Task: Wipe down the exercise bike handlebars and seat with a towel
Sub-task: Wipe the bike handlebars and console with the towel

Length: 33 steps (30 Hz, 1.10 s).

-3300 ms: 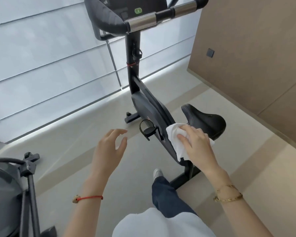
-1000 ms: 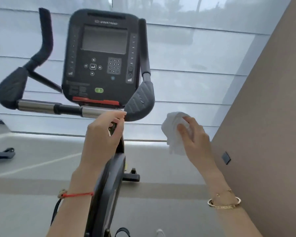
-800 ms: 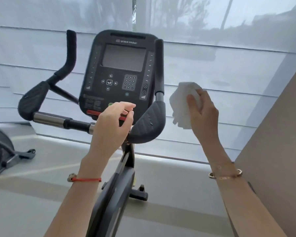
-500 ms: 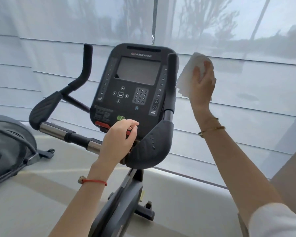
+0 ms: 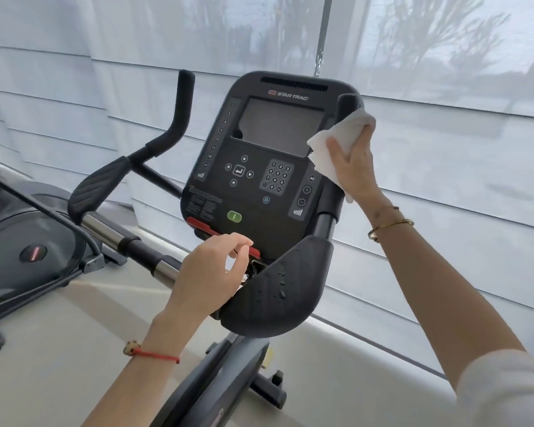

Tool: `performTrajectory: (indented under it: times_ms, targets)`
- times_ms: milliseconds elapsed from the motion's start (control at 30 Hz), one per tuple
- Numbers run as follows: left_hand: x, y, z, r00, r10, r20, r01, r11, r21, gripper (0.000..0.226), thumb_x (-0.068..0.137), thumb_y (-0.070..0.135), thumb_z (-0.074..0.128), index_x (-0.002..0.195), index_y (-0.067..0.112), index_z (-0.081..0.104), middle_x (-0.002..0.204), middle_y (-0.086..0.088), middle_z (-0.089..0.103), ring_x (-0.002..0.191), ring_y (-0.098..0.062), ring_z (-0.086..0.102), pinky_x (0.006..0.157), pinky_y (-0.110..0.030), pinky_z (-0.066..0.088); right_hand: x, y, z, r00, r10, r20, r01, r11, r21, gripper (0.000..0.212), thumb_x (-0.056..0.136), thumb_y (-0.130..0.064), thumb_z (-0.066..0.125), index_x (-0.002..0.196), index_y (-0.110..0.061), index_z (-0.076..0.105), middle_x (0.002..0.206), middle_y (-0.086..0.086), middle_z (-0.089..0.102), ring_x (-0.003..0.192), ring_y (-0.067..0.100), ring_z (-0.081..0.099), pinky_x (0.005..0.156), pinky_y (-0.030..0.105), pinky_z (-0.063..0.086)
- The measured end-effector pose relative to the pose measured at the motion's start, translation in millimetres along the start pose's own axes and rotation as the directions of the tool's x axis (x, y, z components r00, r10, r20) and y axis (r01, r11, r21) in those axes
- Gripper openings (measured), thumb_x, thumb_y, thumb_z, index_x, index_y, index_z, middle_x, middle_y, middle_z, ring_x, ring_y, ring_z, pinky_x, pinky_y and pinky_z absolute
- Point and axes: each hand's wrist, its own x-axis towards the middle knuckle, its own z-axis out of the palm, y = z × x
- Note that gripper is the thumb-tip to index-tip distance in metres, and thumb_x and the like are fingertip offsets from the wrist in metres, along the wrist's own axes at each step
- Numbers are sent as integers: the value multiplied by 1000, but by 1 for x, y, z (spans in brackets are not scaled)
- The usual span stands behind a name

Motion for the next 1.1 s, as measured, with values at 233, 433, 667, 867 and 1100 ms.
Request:
performTrajectory:
  times_ms: [233,433,667,867,1100]
  targets:
    - [2,-11,-6,1000,6,16,-7,998,70,25,89,39,49,103,29,67,89,10,71,72,-3,54,68,-3,34,15,-9,12,983,106,-149,-95,992,82,68,85,-61,57,137,-31,25,117,-3,64,103,20,62,92,42,51]
    - [-1,-14,-3,997,-62,42,61,998,35,25,91,38,46,104,33,67,92,14,71,74,-5,54,66,-1,30,5,1,16,951,278,-135,-266,959,100,74,87,-64,57,146,-35,25,115,2,60,104,27,58,95,35,46]
    - [-1,-18,2,997,-57,48,55,997,52,32,89,44,42,103,31,68,95,10,72,82,-11,65,74,-14,45,-28,12,11,907,415,73,-421,887,191,93,71,-71,68,142,-23,32,116,2,65,99,19,67,84,22,56]
    - [-2,-17,2,997,-54,63,50,997,51,33,90,45,40,103,32,68,95,12,72,81,-10,65,74,-11,43,13,-31,4,993,2,-121,-8,999,-47,75,86,-47,63,137,-9,24,133,9,48,110,20,53,89,31,44]
    - [-3,-20,2,996,-66,56,64,997,42,33,90,46,41,105,33,68,96,13,72,82,-9,65,76,-14,46,32,-36,7,983,65,-172,-74,996,-45,79,90,-53,56,148,-16,18,117,1,56,101,21,56,82,23,40]
